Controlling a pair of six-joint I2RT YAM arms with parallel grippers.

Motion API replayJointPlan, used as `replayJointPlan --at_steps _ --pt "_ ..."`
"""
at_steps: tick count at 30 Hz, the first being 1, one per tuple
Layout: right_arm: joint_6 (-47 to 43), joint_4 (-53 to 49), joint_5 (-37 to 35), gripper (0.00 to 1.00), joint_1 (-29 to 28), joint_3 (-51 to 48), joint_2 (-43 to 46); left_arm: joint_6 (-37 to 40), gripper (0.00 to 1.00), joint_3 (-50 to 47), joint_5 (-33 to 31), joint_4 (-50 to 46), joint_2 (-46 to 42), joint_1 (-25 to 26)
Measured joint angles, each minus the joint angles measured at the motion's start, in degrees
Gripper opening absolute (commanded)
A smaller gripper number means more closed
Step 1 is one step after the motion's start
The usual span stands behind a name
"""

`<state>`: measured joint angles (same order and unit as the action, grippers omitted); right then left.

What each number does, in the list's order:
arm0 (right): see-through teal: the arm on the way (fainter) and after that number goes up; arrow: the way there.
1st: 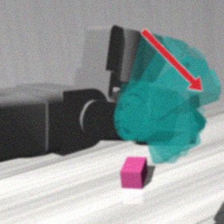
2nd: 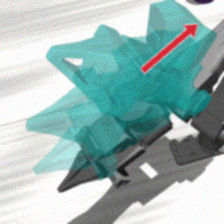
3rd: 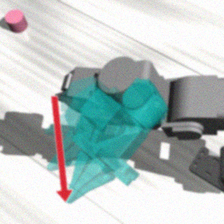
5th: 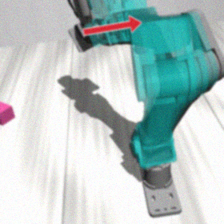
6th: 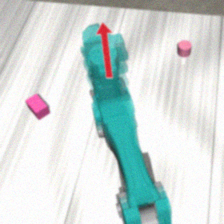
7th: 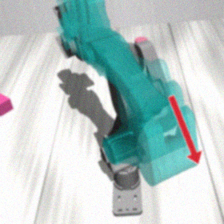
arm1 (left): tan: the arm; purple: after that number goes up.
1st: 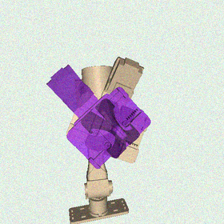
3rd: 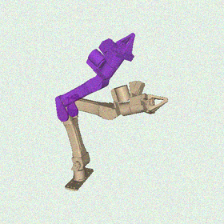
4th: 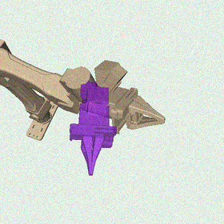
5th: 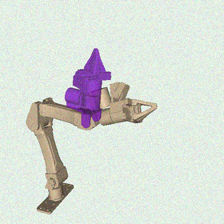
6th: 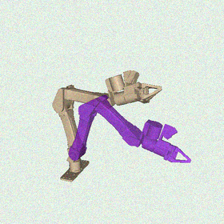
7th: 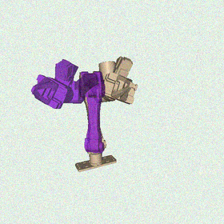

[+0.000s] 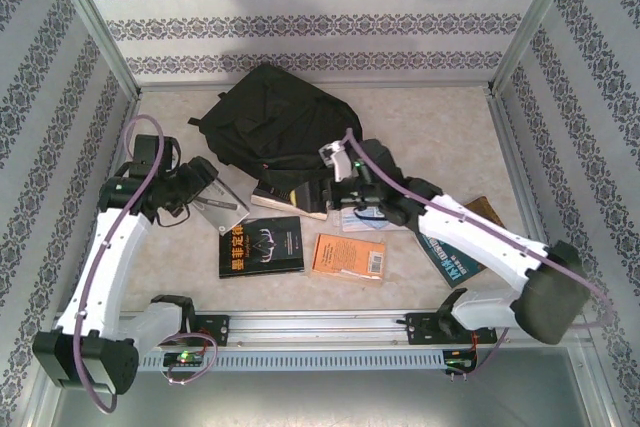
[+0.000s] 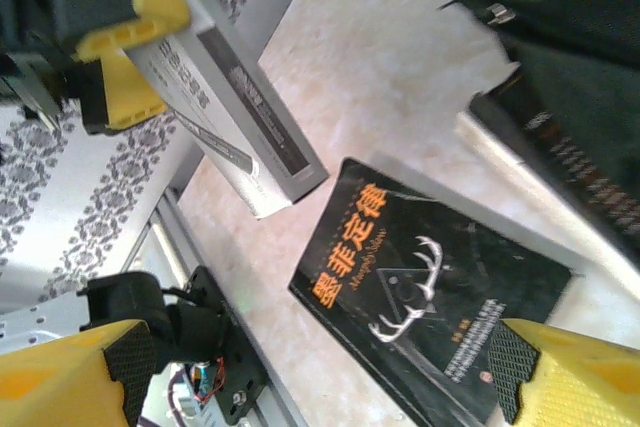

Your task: Pack the student bag

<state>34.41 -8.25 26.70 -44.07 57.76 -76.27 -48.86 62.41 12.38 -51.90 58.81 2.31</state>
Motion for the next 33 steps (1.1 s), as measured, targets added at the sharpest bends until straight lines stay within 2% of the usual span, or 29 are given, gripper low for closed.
replayJointPlan --at_steps 5,12,22,25,33 --pt "0.35 3.56 -0.04 0.92 -2.51 0.70 -4.90 -4.50 0.80 2.84 3.69 0.00 -1.81 2.21" --pt "-1.51 12.52 0.61 0.93 -7.08 0.68 -5.42 -9.27 0.77 3.19 9.31 0.20 -4.02 4.92" --pt "-1.09 19.52 2.19 0.89 -7.48 0.68 -8.96 -12.22 0.75 3.21 13.42 0.94 -5.11 8.07" --pt "-0.59 20.26 3.63 0.84 -7.85 0.68 -10.69 -12.48 0.75 3.21 13.70 1.07 -5.42 8.35" --pt "1.92 23.98 4.87 0.59 -9.07 -1.07 -10.69 -12.55 0.80 3.19 13.99 1.38 -5.46 8.59"
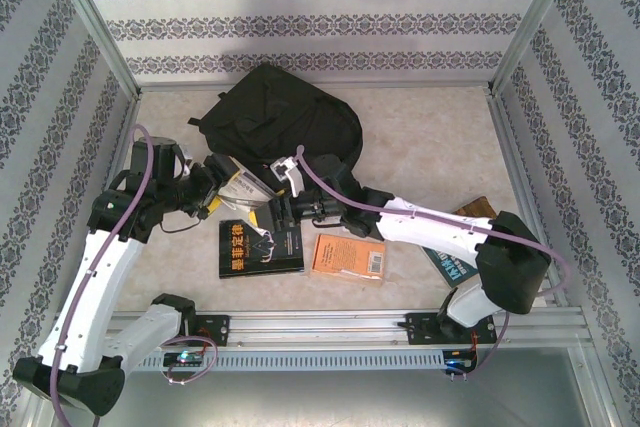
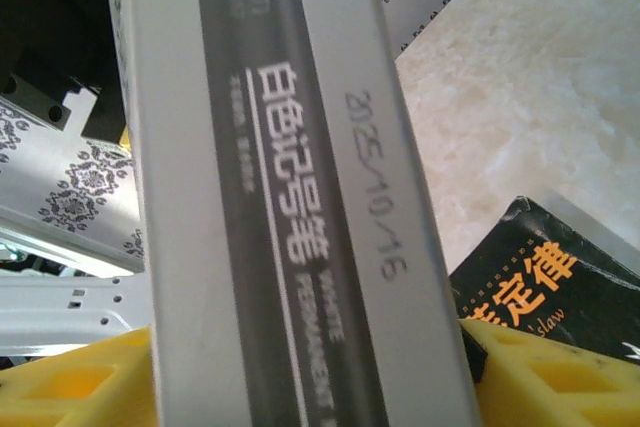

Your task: Pack the student bag

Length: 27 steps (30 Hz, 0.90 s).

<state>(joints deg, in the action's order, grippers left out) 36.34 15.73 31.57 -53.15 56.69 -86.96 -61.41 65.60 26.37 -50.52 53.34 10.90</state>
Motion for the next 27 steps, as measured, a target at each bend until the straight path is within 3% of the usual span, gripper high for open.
replayJointPlan --at_steps 5,9,17,22,27 --pt "0.24 1.09 -0.20 0.36 0.00 -2.10 1.97 -0.22 0.83 -0.20 0.22 0.81 0.17 0.04" --pt "-0.09 1.44 -0.63 0.29 0.00 -3.04 2.71 -0.61 0.85 -0.46 0.35 1.22 0.74 0.39" --pt "0.63 1.64 -2.64 0.25 0.13 -4.33 3.69 1.16 1.00 -0.83 -0.28 2.12 0.92 0.74" --pt "1.99 0.63 -7.06 0.21 2.71 -8.11 7.04 6.19 0.96 1.05 -2.86 2.12 1.09 1.31" --pt "3.91 -1.03 -11.76 0.19 8.63 -13.33 11.63 12.39 0.96 7.52 -7.93 1.51 5.84 7.13"
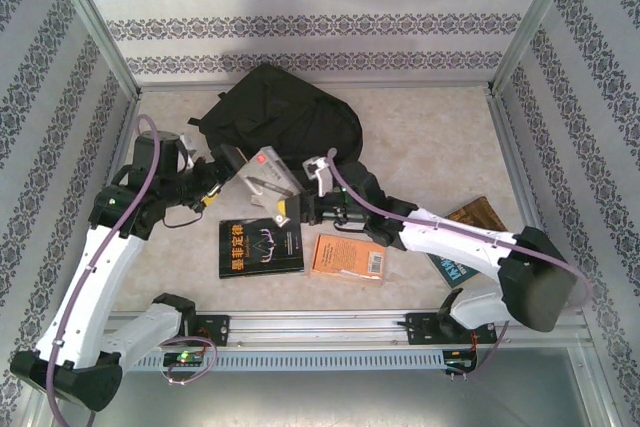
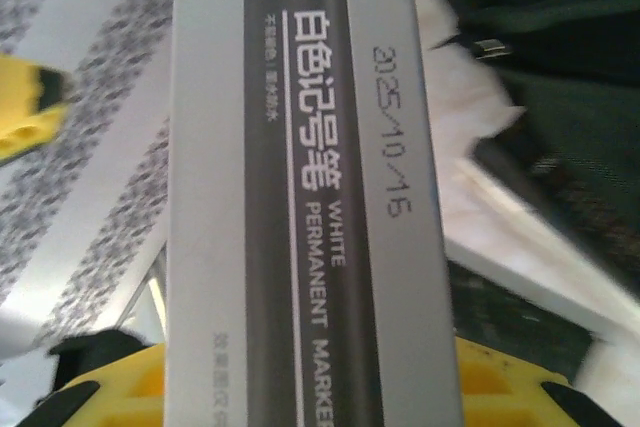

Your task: Pack the student bag

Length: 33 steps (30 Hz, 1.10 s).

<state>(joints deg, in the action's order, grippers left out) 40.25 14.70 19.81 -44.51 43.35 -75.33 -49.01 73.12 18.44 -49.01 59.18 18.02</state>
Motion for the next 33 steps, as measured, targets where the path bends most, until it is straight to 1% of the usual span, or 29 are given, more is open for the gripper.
replayJointPlan --at_steps 5,8,11,15,20,27,31,33 --pt "0.55 -4.50 -4.44 0.19 6.75 -4.31 7.43 7.65 0.98 6.80 -7.76 -1.18 8.96 8.87" --pt "0.59 -8.33 -6.29 0.18 11.87 -5.73 12.37 12.35 0.99 10.36 -11.76 -2.08 15.52 12.35" --pt "0.55 -12.87 -8.24 0.19 16.52 -6.45 16.55 16.83 1.00 14.99 -15.06 -2.91 22.80 14.38" --pt "0.37 -18.40 -10.27 0.18 21.66 -7.58 21.62 22.12 1.00 23.74 -18.12 -4.37 33.22 15.19" --pt "0.33 -25.27 -14.03 0.18 27.34 -8.31 26.32 27.82 1.00 35.56 -19.06 -5.51 44.68 15.26" --pt "0.33 -30.58 -15.52 0.21 35.58 -9.33 27.69 33.59 1.00 52.76 -16.92 -7.56 60.08 15.32" --pt "0.13 -31.71 -15.04 0.23 38.16 -9.92 27.67 36.70 0.98 60.94 -15.39 -9.66 68.19 15.52" --pt "0.02 -31.87 -14.38 0.23 38.88 -10.08 27.65 38.25 0.96 63.01 -14.99 -10.43 71.08 15.72"
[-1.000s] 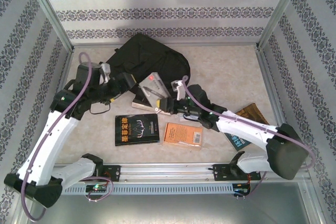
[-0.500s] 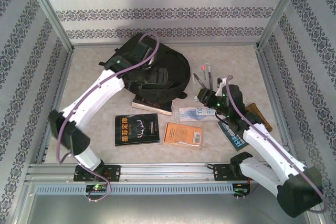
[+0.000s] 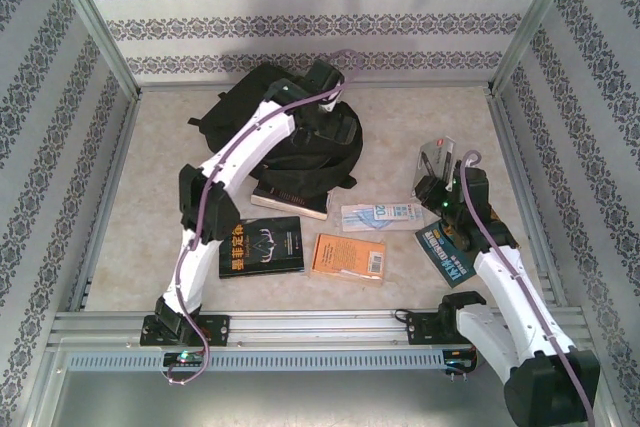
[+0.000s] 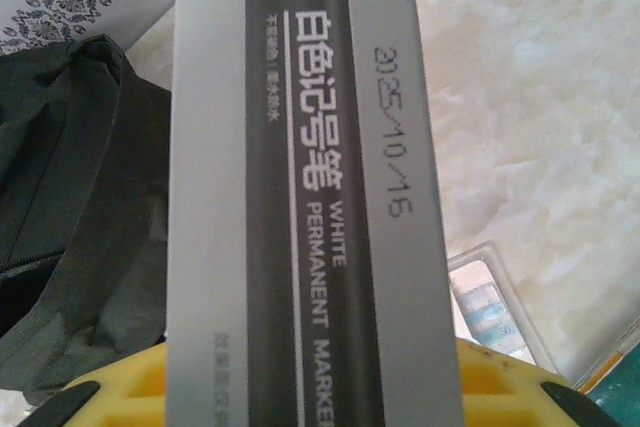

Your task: Pack the student bag

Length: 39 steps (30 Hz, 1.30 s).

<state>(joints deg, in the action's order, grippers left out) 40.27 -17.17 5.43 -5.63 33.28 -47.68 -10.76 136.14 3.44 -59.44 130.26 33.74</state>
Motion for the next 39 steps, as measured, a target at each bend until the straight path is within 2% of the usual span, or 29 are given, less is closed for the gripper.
replayJointPlan --at_steps 5,18,25,32,39 --pt "-0.13 0.02 1.57 0.24 1.20 -0.04 -1.25 3.96 0.91 0.50 1.66 -2.47 3.56 0.68" --pt "-0.09 1.46 5.49 0.26 2.54 -0.83 -5.42 9.49 0.86 -5.22 6.16 -4.85 3.04 0.81" --pt "-0.07 2.84 6.78 0.26 2.89 -0.96 -5.70 9.66 0.73 -7.21 4.72 -5.05 0.66 0.63" --pt "-0.07 3.30 7.74 0.27 2.91 -1.07 -5.79 9.03 0.66 -7.30 6.05 -4.96 -3.19 -0.11" --pt "0.13 3.78 8.70 0.27 2.89 -1.46 -5.79 8.76 0.41 -8.72 6.45 -4.42 -3.63 -1.16"
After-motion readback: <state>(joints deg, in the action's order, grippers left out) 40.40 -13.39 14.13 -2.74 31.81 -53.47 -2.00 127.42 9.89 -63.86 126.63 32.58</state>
